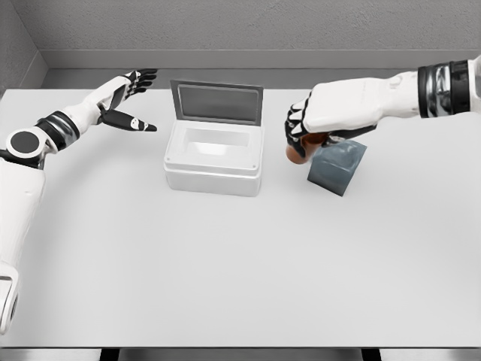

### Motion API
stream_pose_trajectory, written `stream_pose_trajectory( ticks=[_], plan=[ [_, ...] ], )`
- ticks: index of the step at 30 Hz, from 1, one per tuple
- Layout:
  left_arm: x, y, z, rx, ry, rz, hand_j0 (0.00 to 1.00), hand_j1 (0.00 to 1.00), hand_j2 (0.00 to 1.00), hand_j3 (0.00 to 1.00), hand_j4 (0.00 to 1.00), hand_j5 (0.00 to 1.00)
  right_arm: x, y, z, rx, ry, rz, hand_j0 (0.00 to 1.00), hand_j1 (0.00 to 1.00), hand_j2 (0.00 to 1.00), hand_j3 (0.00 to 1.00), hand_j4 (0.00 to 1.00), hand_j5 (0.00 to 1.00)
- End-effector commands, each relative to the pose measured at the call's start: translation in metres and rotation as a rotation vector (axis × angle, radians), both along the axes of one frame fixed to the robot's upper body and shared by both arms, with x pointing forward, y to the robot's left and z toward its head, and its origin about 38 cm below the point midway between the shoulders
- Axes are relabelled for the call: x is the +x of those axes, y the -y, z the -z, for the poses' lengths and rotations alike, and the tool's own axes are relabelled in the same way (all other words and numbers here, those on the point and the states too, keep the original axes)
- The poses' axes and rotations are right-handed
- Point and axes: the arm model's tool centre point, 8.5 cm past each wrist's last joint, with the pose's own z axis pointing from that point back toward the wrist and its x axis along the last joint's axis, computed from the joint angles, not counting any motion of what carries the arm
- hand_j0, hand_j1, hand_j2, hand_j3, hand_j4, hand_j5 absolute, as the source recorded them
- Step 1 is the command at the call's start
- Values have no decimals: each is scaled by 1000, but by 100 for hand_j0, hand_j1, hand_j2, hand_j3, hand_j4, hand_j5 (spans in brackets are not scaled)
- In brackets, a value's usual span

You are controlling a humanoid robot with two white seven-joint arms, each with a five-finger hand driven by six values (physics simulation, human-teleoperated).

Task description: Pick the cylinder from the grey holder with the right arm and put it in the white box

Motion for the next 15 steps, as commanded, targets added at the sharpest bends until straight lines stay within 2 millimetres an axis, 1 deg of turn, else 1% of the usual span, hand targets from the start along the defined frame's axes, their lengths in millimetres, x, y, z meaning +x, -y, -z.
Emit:
stream_pose_trajectory(
  ticks=[1,2,3,6,8,10,11,12,13,15],
  plan=[
    [0,-2,-2,-3,3,-3,100,100,100,100,100,100,-7,-17,1,3,-7,-52,39,39,39,39,39,39],
    [-1,1,2,22,-7,12,100,100,100,100,100,100,-8,-30,1,1,-10,-80,40,40,40,40,40,40],
    [-1,1,3,29,-10,16,100,100,100,100,100,100,-8,-36,1,-7,-10,-96,40,40,40,40,40,40],
    [-2,-1,3,31,-12,14,100,100,100,100,100,100,-9,-43,1,-10,-9,-111,40,40,40,40,40,40],
    [-2,-2,3,32,-9,14,100,100,100,100,100,100,-8,-53,2,-27,-12,-131,40,40,40,40,40,40],
    [-3,-3,6,29,-17,9,100,100,100,100,100,100,1,-48,0,-25,-9,-100,41,41,41,41,41,41],
    [-3,-3,6,29,-17,9,100,100,100,100,100,100,4,-58,2,-23,-14,-114,41,41,41,41,41,41],
    [-3,-3,7,30,-19,10,100,100,100,100,100,100,7,-64,4,-32,-20,-115,41,41,41,41,41,41],
    [-3,-3,7,30,-17,10,100,100,100,100,100,100,9,-63,5,-33,-20,-110,41,41,41,41,41,41],
    [-3,-3,7,30,-16,11,100,100,100,100,100,100,21,-72,9,-38,-26,-96,41,41,41,41,41,41]
  ],
)
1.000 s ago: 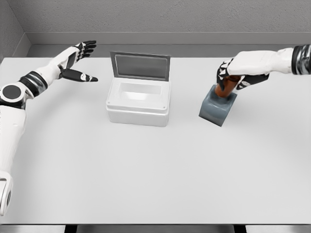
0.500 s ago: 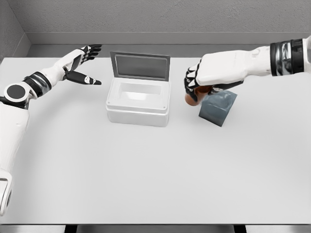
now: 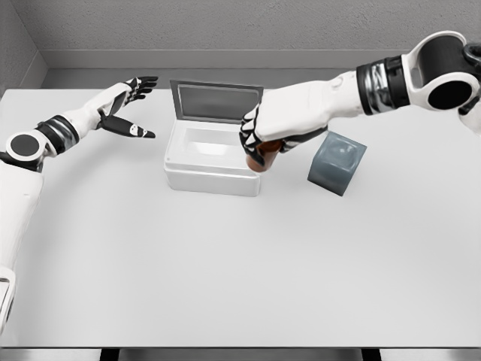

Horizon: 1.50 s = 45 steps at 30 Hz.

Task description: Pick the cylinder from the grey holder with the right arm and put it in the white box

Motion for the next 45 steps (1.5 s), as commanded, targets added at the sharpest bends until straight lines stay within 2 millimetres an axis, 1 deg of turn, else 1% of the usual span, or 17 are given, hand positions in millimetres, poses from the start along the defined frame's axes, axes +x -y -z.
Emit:
stream_pose_trajectory(
  ticks=[1,8,10,11,14,16,20,21,29,31,35,40,41,42,43,44,45],
  plan=[
    [0,-1,-1,-9,2,-2,100,100,100,100,100,100,11,-12,7,-7,-13,11,41,41,41,41,41,41],
    [0,-1,0,-10,0,-3,100,100,100,100,100,100,44,-19,16,-18,-39,90,41,41,41,41,41,41],
    [0,-1,0,-10,0,-3,100,100,100,100,100,100,48,-22,18,-19,-41,100,41,41,41,41,41,41],
    [0,-1,0,-12,1,-3,100,100,100,100,100,100,50,-28,18,-26,-27,93,41,41,41,41,41,41],
    [0,-1,0,-12,2,-2,100,100,100,100,100,100,48,-31,18,-28,-24,84,41,41,41,41,41,41],
    [0,0,0,-12,3,-1,100,100,100,100,100,100,47,-40,18,-36,-16,68,41,41,41,41,41,41],
    [0,0,0,-12,3,-1,100,100,100,100,100,100,49,-39,18,-33,-16,75,41,41,41,41,41,41],
    [0,-1,0,-12,2,-2,100,100,100,100,100,100,53,-36,20,-36,-20,92,41,41,41,41,41,41],
    [-1,-1,1,-13,0,-4,100,100,100,100,100,100,66,-36,23,-39,-32,133,41,41,41,41,41,41],
    [-1,-1,1,-13,0,-4,100,100,100,100,100,100,75,-32,25,-37,-38,167,41,41,41,41,41,41],
    [-1,-1,0,-13,1,-3,100,100,100,100,100,100,74,-41,28,-47,-33,154,42,42,42,42,42,42],
    [0,0,0,-14,1,-2,100,100,100,100,100,100,73,-45,33,-59,-30,146,42,42,42,42,42,42],
    [0,0,0,-14,1,-2,100,100,100,100,100,100,73,-44,33,-58,-29,146,44,44,44,44,44,44],
    [0,0,0,-14,1,-2,100,100,100,100,100,100,73,-44,33,-58,-29,146,55,55,55,55,55,55],
    [0,0,0,-14,1,-2,100,100,100,100,100,100,73,-43,33,-56,-29,148,76,76,76,76,76,76],
    [0,0,0,-14,1,-2,100,100,100,100,100,100,73,-44,32,-59,-25,147,84,84,84,84,84,84],
    [0,0,0,-14,1,-2,100,100,100,100,100,100,72,-46,32,-63,-13,138,95,95,95,95,95,95]
  ],
)
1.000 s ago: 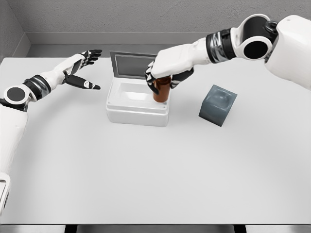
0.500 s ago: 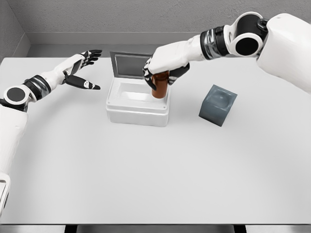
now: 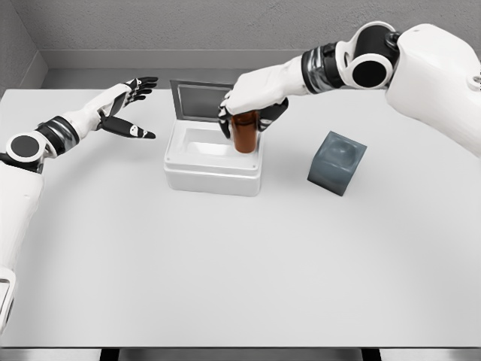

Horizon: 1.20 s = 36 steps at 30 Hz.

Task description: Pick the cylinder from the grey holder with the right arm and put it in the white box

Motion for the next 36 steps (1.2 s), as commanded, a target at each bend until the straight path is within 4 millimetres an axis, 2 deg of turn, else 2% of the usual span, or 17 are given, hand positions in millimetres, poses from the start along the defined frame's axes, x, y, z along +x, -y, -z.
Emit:
stream_pose_trajectory(
  ticks=[1,5,8,10,14,16,17,19,22,25,30,36],
  plan=[
    [0,-1,-1,-7,2,-3,100,100,100,100,100,100,-1,-2,-1,-1,7,-4,95,95,95,95,95,95],
    [0,-1,0,-7,0,-3,100,100,100,100,100,100,-3,-3,-3,-2,11,-13,98,98,98,98,98,98],
    [0,-1,0,-7,0,-3,100,100,100,100,100,100,-12,-9,-26,58,50,-52,100,100,100,100,100,100],
    [0,-1,0,-8,0,-3,100,100,100,100,100,100,-30,-11,-47,99,92,-112,100,100,100,100,100,100],
    [-1,-1,0,-8,0,-3,100,100,100,100,100,100,-78,-9,-70,121,154,-249,100,100,100,100,100,100],
    [0,0,-1,-7,5,0,100,100,100,100,100,100,-96,8,-81,134,167,-269,100,100,100,100,100,100],
    [0,2,-2,-7,8,4,100,100,100,100,100,100,-98,12,-82,130,168,-268,100,100,100,100,100,100],
    [2,8,-3,-2,9,14,100,100,100,100,100,100,-101,35,-90,139,170,-233,100,100,100,100,100,100],
    [6,17,-9,11,17,39,100,100,100,100,100,100,-99,85,-112,174,214,-125,100,100,100,100,100,100],
    [9,21,-16,14,29,48,100,100,100,100,100,100,-97,147,-113,171,232,25,100,100,100,100,100,100],
    [15,35,-27,5,51,71,100,100,100,100,100,100,-100,180,-95,178,201,107,100,100,100,100,100,100],
    [14,35,-27,-35,47,79,100,100,100,100,100,100,-102,191,-82,179,172,136,100,100,100,100,100,100]
  ],
)
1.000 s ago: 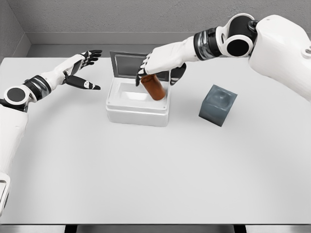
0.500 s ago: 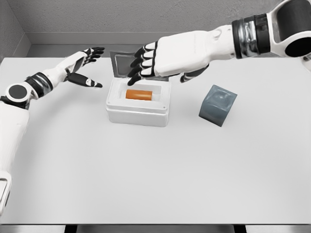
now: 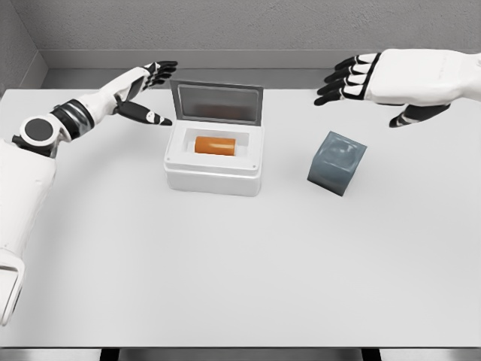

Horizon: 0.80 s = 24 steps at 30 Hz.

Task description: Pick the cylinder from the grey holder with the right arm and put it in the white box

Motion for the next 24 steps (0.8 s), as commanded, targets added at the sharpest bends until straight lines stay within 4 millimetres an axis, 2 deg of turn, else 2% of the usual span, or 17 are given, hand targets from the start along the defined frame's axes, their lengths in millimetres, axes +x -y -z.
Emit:
stream_pose_trajectory(
  ticks=[1,5,9,13,15,17,24],
  plan=[
    [0,-1,-1,-14,0,0,100,100,100,100,100,100,-1,4,-1,10,1,13,100,100,100,100,100,100],
    [-2,-7,-9,-28,19,0,100,100,100,100,100,100,-1,7,6,16,-17,19,100,100,100,100,100,100],
    [-3,-9,-10,-23,26,7,100,100,100,100,100,100,0,20,3,32,-25,58,100,100,100,100,100,100],
    [-5,2,-3,-2,6,44,100,100,100,100,100,100,-2,18,0,76,-50,52,100,100,100,100,100,100],
    [-7,5,-6,8,12,68,100,100,100,100,100,100,-2,17,2,80,-57,49,100,100,100,100,100,100],
    [-9,-1,-10,4,15,72,100,100,100,100,100,100,-2,16,8,82,-76,48,100,100,100,100,100,100],
    [-13,-12,-19,15,35,78,100,100,100,100,100,100,-2,17,8,83,-76,51,100,100,100,100,100,100]
  ],
)
